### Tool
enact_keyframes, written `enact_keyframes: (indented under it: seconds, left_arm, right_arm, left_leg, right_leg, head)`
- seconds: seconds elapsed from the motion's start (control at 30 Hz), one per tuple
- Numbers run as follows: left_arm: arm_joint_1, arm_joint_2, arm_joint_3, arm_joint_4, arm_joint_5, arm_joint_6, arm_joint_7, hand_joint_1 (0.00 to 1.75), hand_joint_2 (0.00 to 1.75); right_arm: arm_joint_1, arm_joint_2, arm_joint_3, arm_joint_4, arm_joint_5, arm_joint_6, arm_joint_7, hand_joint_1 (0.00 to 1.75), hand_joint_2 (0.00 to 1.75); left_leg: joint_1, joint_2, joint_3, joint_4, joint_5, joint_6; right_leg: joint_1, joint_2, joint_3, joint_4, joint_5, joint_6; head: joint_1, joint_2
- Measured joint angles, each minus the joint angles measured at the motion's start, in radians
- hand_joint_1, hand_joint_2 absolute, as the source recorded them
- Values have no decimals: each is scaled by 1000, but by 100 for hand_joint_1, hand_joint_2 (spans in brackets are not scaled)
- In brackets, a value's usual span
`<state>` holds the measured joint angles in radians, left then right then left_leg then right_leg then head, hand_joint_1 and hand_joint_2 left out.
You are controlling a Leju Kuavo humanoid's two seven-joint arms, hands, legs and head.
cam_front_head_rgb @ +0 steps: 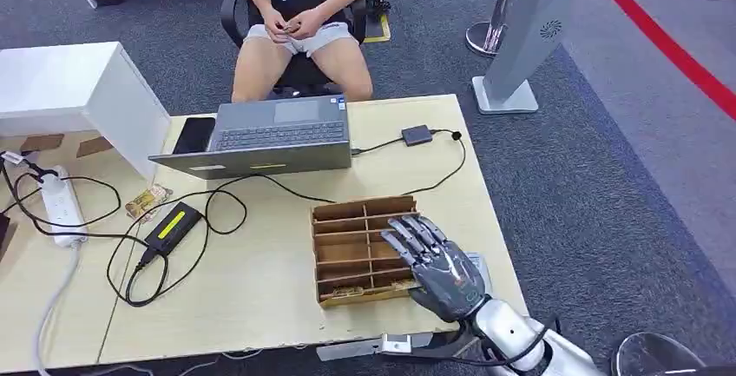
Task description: Pass the card to the sensor for recognition and then transmit it.
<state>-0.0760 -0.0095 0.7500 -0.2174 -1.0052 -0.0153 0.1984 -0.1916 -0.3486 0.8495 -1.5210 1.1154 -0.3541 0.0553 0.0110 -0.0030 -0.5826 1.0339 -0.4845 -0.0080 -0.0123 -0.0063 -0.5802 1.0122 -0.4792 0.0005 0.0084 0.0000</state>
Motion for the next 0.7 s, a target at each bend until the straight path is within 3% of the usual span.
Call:
enact_keyframes:
  seconds: [0.27,0.7]
  left_arm:
    - [4,-3,20,0,-5,17,-1,0,175]
    - [2,-5,26,0,-23,16,4,0,175]
  right_arm:
    - [163,83,-60,-3,-46,-109,-32,0,175]
    - [211,125,-102,-3,-98,-77,-65,0,175]
  left_leg:
    - [0,0,0,-1,-1,0]
    - [0,0,0,0,-1,0]
  right_leg:
    - [0,0,0,0,-1,0]
    - [0,0,0,0,-1,0]
  head:
    - [-1,0]
    - [0,0]
